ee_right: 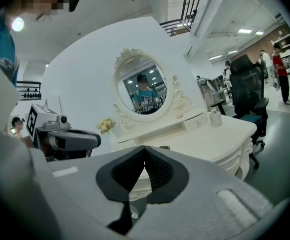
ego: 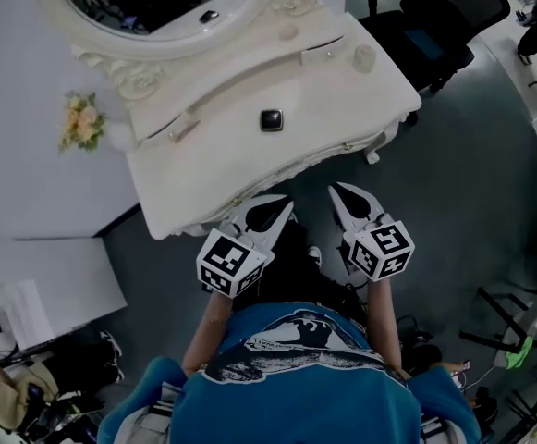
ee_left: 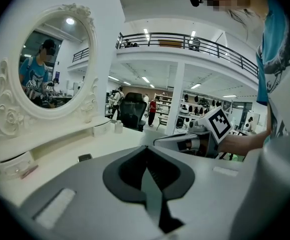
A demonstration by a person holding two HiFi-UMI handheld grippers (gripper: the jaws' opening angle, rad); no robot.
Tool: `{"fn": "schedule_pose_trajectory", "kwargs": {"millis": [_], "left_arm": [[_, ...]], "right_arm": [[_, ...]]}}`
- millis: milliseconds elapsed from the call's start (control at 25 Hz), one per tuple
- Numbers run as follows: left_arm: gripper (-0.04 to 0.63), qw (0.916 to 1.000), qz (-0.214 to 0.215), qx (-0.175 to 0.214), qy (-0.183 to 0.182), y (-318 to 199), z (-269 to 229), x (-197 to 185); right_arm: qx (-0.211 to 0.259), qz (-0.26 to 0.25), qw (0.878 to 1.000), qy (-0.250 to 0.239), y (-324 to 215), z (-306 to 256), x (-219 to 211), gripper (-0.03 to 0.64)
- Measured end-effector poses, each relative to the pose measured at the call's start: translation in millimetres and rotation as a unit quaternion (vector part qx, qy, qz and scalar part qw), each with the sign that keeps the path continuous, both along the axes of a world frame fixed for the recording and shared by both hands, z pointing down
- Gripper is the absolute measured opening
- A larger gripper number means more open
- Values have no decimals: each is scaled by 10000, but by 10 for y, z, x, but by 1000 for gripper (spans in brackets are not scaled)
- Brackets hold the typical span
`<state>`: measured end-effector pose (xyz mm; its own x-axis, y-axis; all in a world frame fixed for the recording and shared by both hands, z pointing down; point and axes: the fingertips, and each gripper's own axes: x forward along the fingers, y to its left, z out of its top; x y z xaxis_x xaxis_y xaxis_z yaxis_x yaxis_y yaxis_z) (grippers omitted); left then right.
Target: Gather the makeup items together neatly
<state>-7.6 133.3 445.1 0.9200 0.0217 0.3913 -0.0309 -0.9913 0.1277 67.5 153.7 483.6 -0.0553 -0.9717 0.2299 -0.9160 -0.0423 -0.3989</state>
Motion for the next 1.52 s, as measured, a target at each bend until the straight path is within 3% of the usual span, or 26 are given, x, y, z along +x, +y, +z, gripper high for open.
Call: {"fn": "schedule_pose_trajectory", "kwargs": {"millis": [400, 640, 880, 1120, 1320, 1400, 1520], "left_arm": [[15, 9981, -555, 99, 230, -1043, -158, 15], [15, 9960, -823, 44, 340, -1579, -177, 4], [15, 9934, -1044, -78, 471, -1901, -170, 1], [15, 9924, -1130, -92, 470, -2064, -152, -73], [15, 9890, -1407, -95, 441, -2159, -141, -111], [15, 9868, -1558, -97, 435, -2185, -144, -113], [15, 9814, -1868, -109, 428, -2252, -150, -98]], "right_arm": [[-451, -606, 9964, 391, -1082, 203, 109, 56], [-1086, -1192, 9826, 917, -1664, 528, 47, 113], [-1859, -1828, 9524, 1579, -2012, 938, 66, 157], [-2248, -2202, 9218, 2265, -2293, 1190, 148, 205], [-2425, -2656, 8997, 2473, -2490, 1316, 185, 251], [-2518, -2890, 8852, 2636, -2532, 1379, 211, 283], [-2677, -3325, 8540, 2975, -2573, 1507, 264, 311]]}}
